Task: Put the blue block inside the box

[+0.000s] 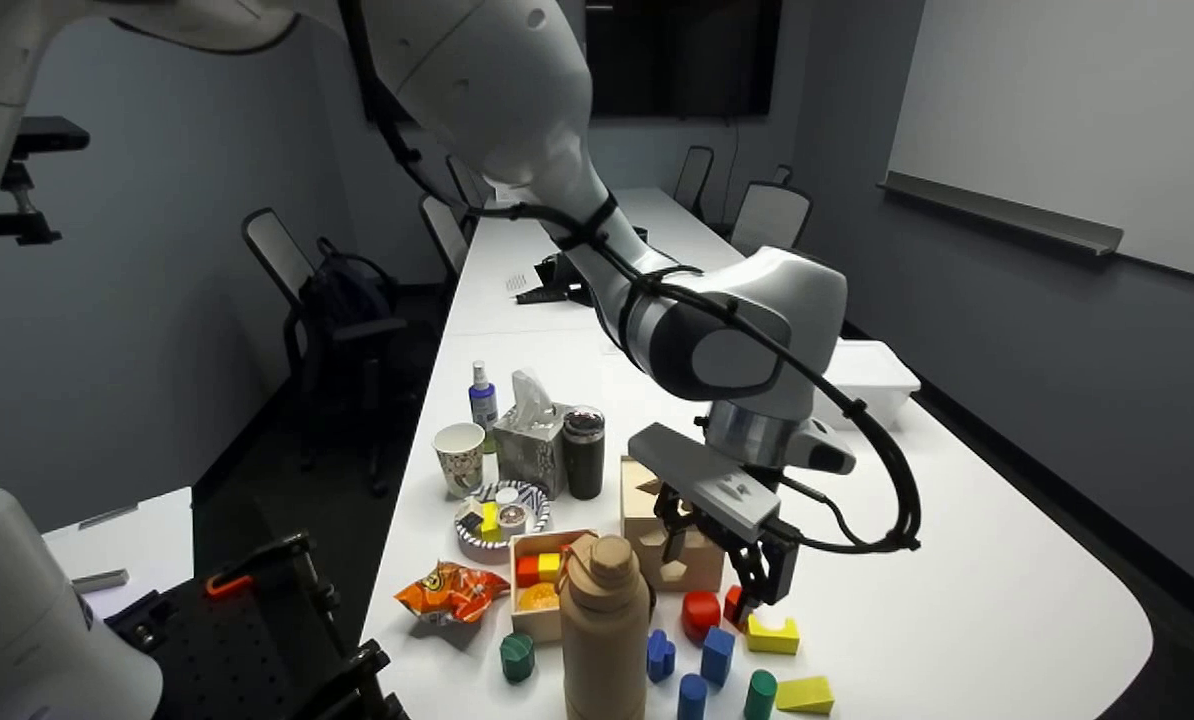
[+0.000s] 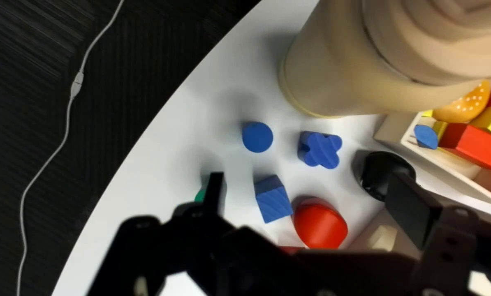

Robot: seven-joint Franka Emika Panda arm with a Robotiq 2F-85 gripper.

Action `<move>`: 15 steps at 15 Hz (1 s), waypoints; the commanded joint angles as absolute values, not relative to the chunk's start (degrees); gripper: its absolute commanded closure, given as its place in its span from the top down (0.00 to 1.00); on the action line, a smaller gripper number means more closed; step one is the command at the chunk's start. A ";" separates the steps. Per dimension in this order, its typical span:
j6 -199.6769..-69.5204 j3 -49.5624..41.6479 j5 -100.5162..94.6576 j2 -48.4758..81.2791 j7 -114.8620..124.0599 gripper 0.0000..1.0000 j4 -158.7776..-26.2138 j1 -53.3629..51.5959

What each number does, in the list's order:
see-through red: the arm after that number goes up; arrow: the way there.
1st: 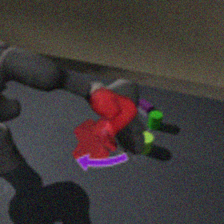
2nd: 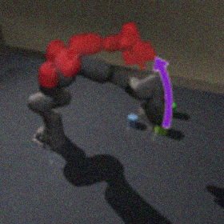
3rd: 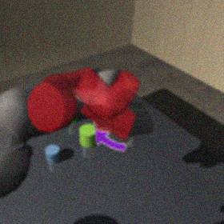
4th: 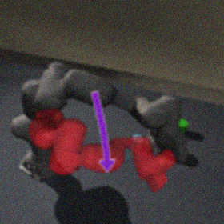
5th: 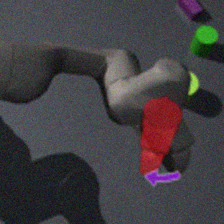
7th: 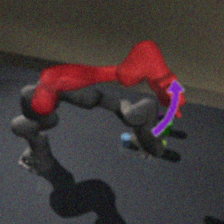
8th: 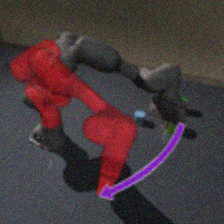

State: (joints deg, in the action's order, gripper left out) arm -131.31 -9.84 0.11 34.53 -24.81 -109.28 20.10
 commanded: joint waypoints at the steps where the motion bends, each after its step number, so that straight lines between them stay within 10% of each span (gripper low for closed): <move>1: -133.36 -8.25 -0.27 39.76 -25.39 1.00 -104.70 21.95; 15: -134.96 -5.37 -3.41 52.72 -25.65 1.00 -93.10 21.86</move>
